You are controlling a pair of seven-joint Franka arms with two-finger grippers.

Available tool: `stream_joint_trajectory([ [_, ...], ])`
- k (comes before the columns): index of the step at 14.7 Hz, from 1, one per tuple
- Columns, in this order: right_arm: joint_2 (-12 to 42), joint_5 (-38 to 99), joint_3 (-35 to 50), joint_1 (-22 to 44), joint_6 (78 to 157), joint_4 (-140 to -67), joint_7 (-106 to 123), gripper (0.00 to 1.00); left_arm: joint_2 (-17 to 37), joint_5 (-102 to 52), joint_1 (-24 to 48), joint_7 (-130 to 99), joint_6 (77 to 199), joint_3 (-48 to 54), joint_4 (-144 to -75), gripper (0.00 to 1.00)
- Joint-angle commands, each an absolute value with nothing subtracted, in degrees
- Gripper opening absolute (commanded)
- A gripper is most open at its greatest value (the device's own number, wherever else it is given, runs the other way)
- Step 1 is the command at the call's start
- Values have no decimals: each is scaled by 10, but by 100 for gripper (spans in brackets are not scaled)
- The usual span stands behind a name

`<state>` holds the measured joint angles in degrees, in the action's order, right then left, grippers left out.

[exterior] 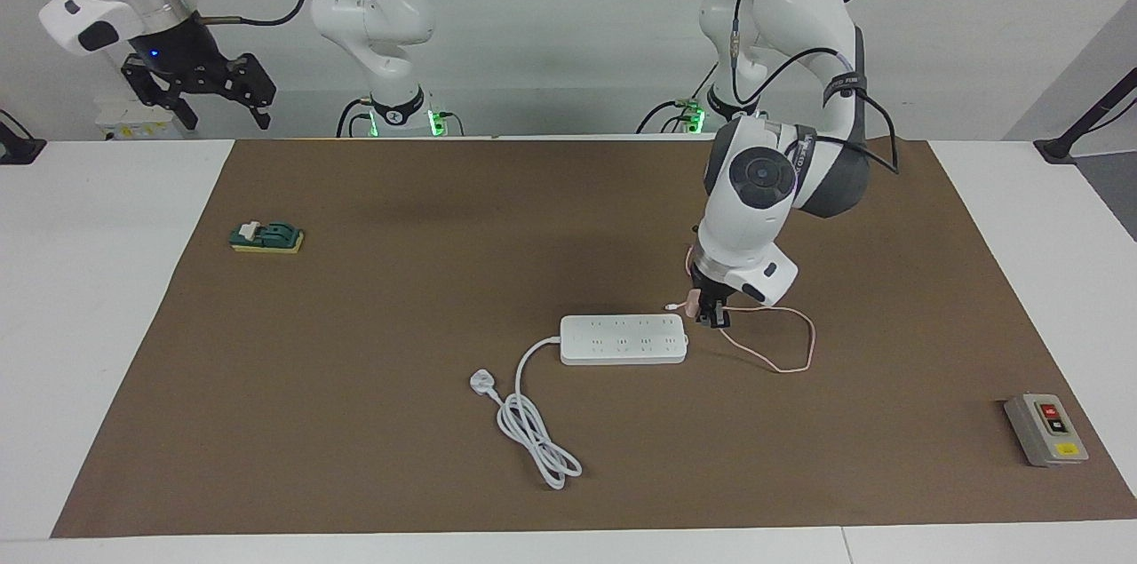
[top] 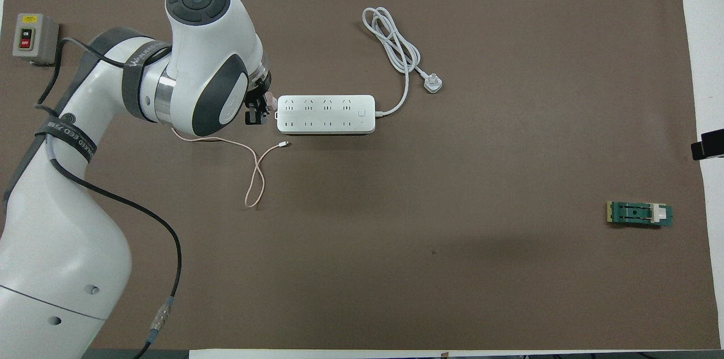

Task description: Plug charger into power strip

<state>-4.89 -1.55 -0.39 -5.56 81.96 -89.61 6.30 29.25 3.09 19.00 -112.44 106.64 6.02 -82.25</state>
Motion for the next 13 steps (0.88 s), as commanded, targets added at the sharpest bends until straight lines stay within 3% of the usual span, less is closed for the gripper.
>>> stream_joint_trajectory([
  [1, -52, -23, 3, -62, 819, -895, 76, 100, 317, 31, 198, -1132, 1051, 51, -794, 0],
  [8, -52, -23, 3, -62, 819, -895, 76, 100, 325, 29, 199, -1129, 1109, 54, -801, 0],
  [13, -52, -23, 3, -62, 819, -895, 76, 100, 316, 28, 213, -1123, 1164, 54, -852, 0],
])
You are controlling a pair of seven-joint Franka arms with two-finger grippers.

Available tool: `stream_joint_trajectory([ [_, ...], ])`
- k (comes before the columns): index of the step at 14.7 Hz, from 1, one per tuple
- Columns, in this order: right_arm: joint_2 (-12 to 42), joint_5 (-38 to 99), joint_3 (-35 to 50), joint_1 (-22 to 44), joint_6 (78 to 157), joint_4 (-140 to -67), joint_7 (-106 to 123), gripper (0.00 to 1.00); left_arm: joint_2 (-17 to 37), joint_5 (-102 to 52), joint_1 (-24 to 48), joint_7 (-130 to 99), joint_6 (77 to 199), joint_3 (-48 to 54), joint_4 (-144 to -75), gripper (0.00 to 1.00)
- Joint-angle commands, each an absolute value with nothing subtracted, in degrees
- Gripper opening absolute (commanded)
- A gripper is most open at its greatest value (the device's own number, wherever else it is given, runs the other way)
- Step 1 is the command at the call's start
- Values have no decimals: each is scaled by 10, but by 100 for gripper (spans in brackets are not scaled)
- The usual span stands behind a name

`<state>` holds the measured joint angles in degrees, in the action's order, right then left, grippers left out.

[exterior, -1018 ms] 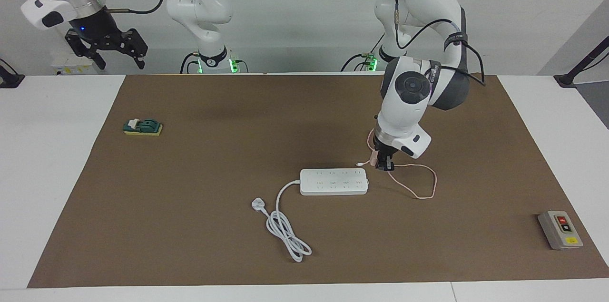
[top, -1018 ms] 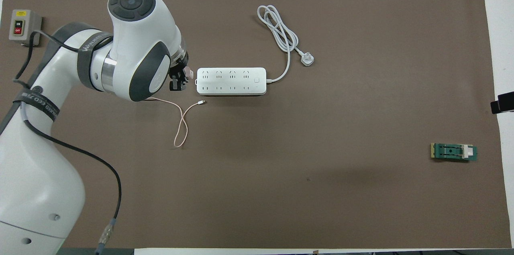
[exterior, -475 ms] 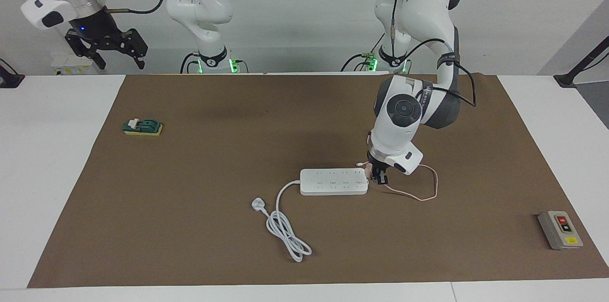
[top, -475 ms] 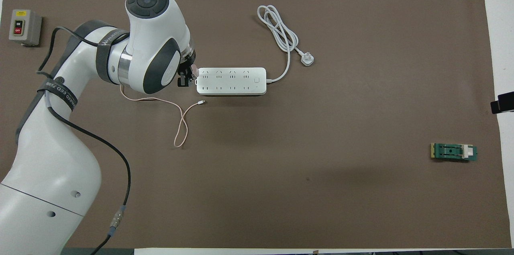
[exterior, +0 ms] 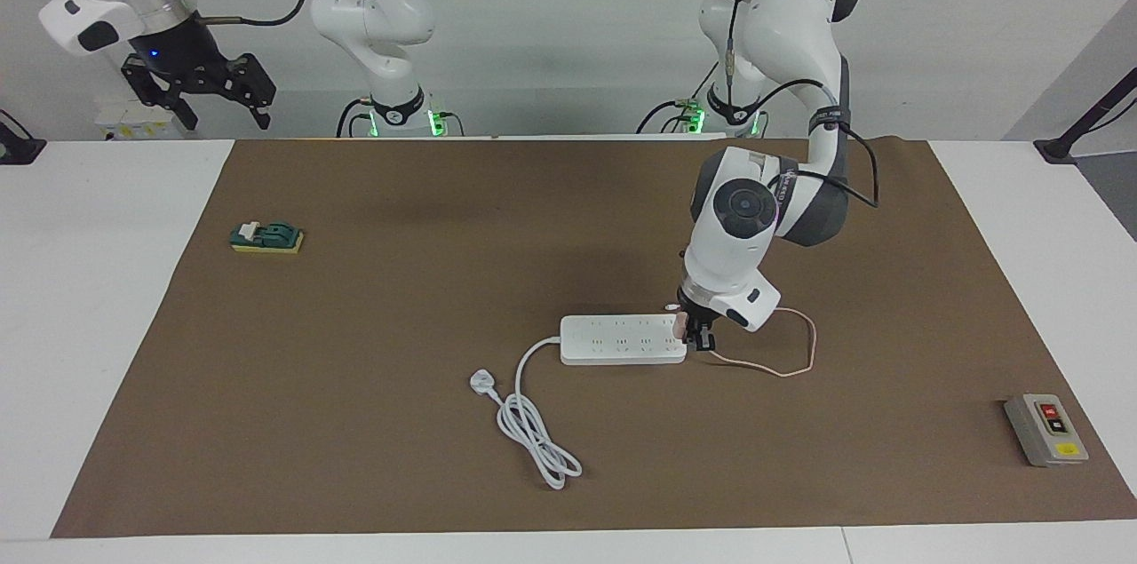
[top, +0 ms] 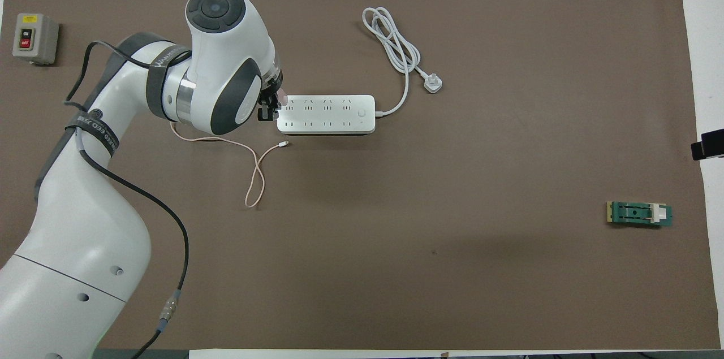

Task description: Plug charger into power strip

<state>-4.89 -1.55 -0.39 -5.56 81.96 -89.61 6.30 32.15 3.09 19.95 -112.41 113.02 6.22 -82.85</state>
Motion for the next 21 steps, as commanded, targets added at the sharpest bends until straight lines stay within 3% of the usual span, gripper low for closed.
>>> stream_joint_trajectory([
  [1, -52, -23, 3, -62, 819, -895, 76, 100, 313, 27, 217, -1123, 1170, 54, -863, 0],
  [12, -52, -23, 3, -62, 819, -895, 76, 100, 279, 28, 221, -1126, 1173, 53, -944, 0],
  [21, -52, -23, 3, -62, 819, -895, 75, 100, 276, 28, 222, -1130, 1196, 54, -954, 0],
])
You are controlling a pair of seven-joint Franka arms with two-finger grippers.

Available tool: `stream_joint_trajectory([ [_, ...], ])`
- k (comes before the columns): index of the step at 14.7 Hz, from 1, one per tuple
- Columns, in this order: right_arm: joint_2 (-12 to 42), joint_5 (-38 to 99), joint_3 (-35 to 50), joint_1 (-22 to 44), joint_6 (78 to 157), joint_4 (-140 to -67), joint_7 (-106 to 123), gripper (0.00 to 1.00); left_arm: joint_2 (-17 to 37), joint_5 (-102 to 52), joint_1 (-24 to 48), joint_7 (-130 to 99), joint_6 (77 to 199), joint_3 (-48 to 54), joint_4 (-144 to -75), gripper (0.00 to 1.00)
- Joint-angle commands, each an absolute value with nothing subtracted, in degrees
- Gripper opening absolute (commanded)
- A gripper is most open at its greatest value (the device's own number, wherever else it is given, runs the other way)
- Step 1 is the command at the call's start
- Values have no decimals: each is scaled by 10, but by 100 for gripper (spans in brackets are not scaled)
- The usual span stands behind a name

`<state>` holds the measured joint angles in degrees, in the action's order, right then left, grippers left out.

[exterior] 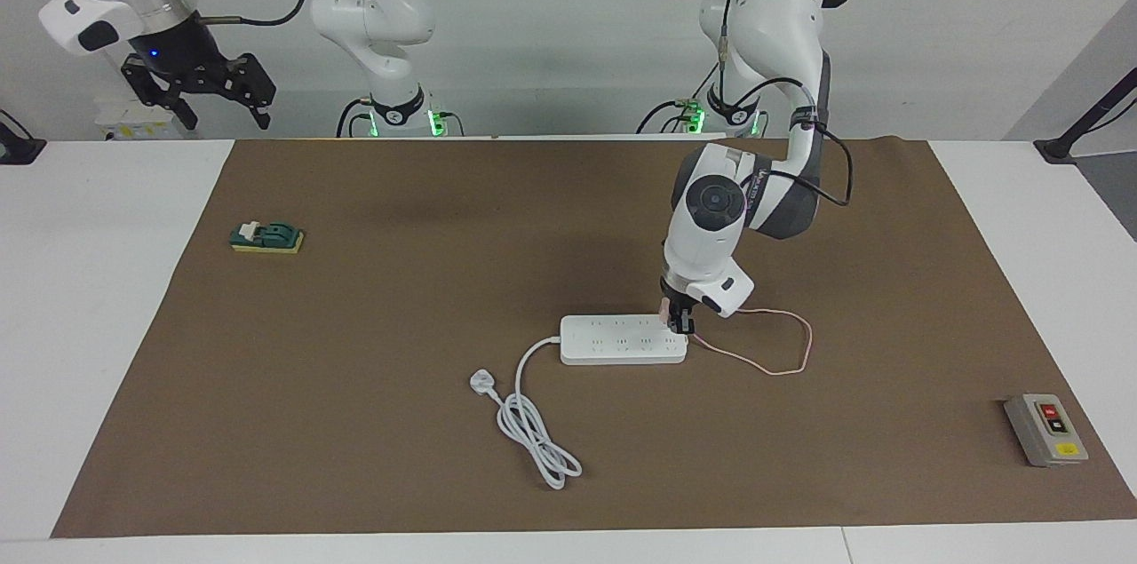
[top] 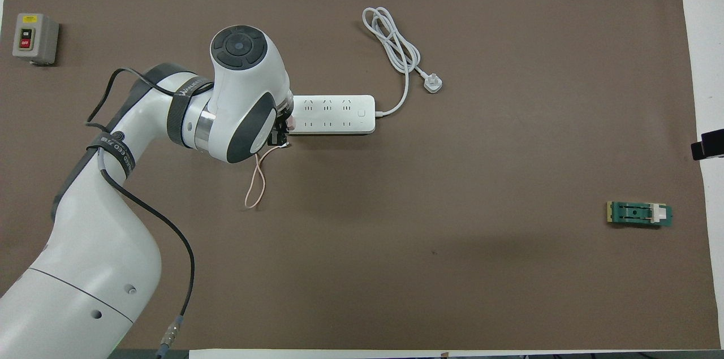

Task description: Plug charger into power strip

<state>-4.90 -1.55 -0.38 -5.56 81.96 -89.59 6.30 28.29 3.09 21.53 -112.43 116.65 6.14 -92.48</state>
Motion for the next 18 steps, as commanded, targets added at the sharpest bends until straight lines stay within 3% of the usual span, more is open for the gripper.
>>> stream_joint_trajectory([
  [1, -52, -23, 3, -62, 819, -895, 75, 100, 276, 28, 222, -1130, 1197, 54, -954, 0],
  [18, -53, -23, 3, -62, 819, -895, 76, 100, 271, 28, 233, -1131, 1222, 53, -978, 0],
])
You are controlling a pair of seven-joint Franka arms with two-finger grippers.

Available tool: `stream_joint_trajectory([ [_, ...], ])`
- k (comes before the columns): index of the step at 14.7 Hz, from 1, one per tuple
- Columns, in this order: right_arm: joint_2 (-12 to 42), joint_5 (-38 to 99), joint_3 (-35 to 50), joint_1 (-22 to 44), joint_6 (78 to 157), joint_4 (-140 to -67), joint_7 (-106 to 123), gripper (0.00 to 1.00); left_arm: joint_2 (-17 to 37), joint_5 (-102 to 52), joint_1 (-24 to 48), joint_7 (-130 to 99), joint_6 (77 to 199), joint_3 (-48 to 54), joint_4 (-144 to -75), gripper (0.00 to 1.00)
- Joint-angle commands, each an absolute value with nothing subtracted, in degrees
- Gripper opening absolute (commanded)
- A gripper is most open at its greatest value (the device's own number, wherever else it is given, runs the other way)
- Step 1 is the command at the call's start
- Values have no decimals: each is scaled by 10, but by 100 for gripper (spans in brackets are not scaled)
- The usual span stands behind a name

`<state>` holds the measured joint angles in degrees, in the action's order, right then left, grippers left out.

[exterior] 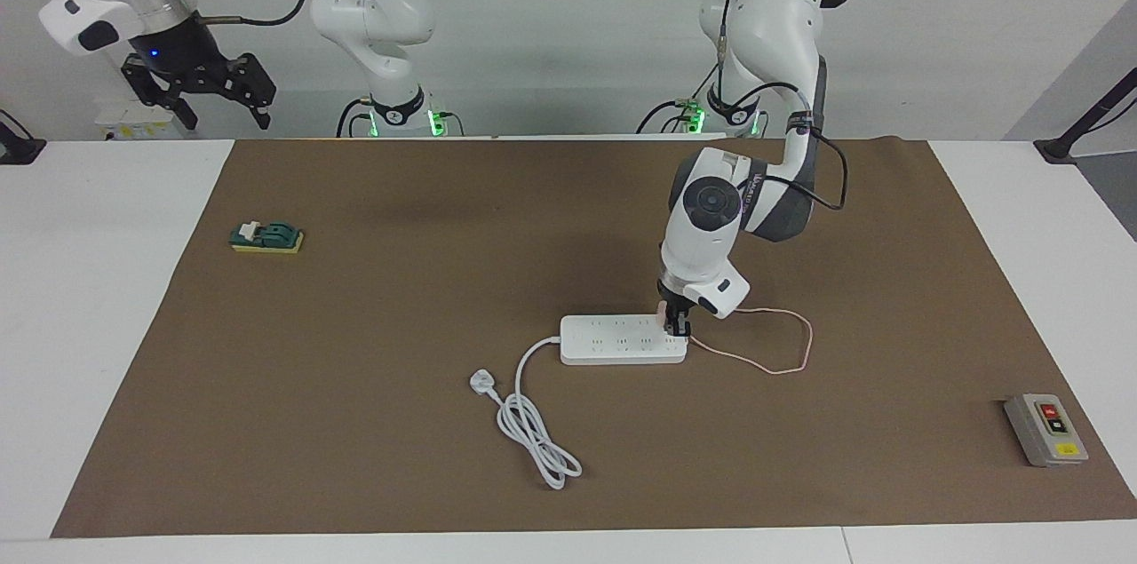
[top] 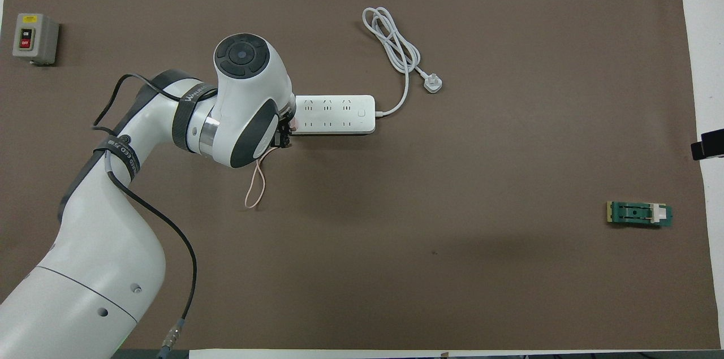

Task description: Plug charger into power strip

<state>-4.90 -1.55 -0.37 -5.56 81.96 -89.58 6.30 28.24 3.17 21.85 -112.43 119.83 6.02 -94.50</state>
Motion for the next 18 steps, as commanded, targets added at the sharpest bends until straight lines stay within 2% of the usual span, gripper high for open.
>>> stream_joint_trajectory([
  [1, -53, -23, 3, -62, 818, -895, 75, 100, 271, 28, 233, -1131, 1222, 53, -977, 0],
  [7, -53, -23, 2, -66, 818, -896, 71, 100, 271, 31, 233, -1155, 1252, 52, -985, 0],
  [18, -53, -23, 2, -66, 818, -896, 72, 100, 256, 62, 248, -1171, 1315, 51, -1048, 0],
])
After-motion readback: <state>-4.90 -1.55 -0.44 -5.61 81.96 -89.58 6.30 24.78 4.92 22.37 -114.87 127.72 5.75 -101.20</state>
